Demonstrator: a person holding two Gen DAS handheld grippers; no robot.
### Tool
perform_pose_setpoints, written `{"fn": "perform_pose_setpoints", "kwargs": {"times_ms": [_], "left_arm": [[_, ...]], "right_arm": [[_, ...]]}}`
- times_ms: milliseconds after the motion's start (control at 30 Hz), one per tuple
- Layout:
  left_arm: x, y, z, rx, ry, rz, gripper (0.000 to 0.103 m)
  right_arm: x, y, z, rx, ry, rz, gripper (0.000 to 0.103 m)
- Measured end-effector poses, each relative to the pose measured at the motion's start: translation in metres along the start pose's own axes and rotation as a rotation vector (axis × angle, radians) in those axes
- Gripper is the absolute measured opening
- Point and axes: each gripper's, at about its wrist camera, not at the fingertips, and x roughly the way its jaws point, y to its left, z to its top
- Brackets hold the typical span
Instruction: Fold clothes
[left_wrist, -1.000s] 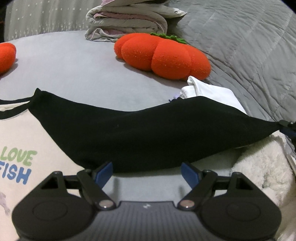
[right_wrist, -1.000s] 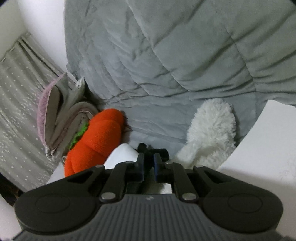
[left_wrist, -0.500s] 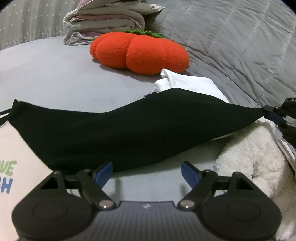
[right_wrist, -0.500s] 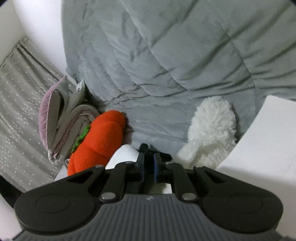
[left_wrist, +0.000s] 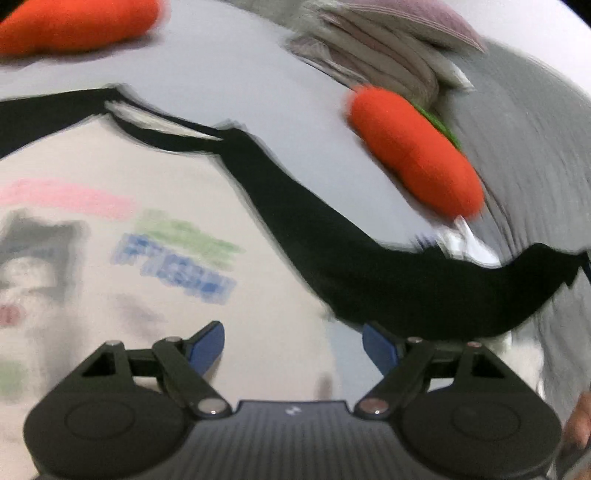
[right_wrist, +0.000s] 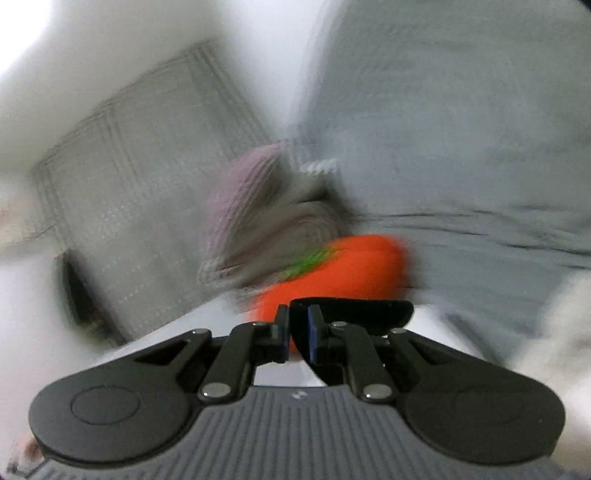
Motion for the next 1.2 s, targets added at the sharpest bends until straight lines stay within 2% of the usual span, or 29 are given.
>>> {"fn": "perform_pose_setpoints", "kwargs": {"times_ms": [167, 300, 433, 533, 700, 800, 867, 967, 1100, 1200], "left_arm": [[-0.048, 0.066, 0.01, -0.146, -0.077, 0.055, 0.083], [-0.075, 0.104, 0.002, -0.226, -0.104, 0.103, 0.083], [-0.085, 0.125, -0.004, -0.218, -0.119, 0.126, 0.083], [-0.084, 0.136, -0.007, -0.223, -0.112, 0.115, 0.083], [-0.081, 0.132, -0.005, -0.143, -0.107, 0.084, 0.083], [-0.084, 0.128, -0.007, -0.117, -0.102, 0.067, 0.083], [-0.087, 0.129, -0.008, -0.123, -0.1, 0.057, 0.083], [-0.089, 0.131, -0.01, -0.156, -0.099, 0.023, 0.083], [-0.083, 0.127, -0.015, -0.163, -0.078, 0.001, 0.083], [-0.08, 0.126, -0.018, -0.168, -0.064, -0.006, 0.083]], "right_arm": [[0.015, 0.108, -0.054, -0.223, 0.165, 0.289, 0.012], [0.017, 0.178, -0.131, -0.381, 0.356, 0.443, 0.012], [0.004, 0.223, -0.204, -0.569, 0.489, 0.524, 0.012], [0.0, 0.233, -0.229, -0.622, 0.533, 0.532, 0.012], [-0.004, 0.233, -0.245, -0.68, 0.556, 0.515, 0.012], [-0.007, 0.23, -0.241, -0.67, 0.54, 0.503, 0.012], [-0.009, 0.225, -0.228, -0.613, 0.503, 0.496, 0.012], [-0.01, 0.206, -0.195, -0.428, 0.447, 0.486, 0.012], [0.006, 0.179, -0.177, -0.213, 0.491, 0.462, 0.012], [0.005, 0.185, -0.188, -0.315, 0.529, 0.447, 0.012]]}}
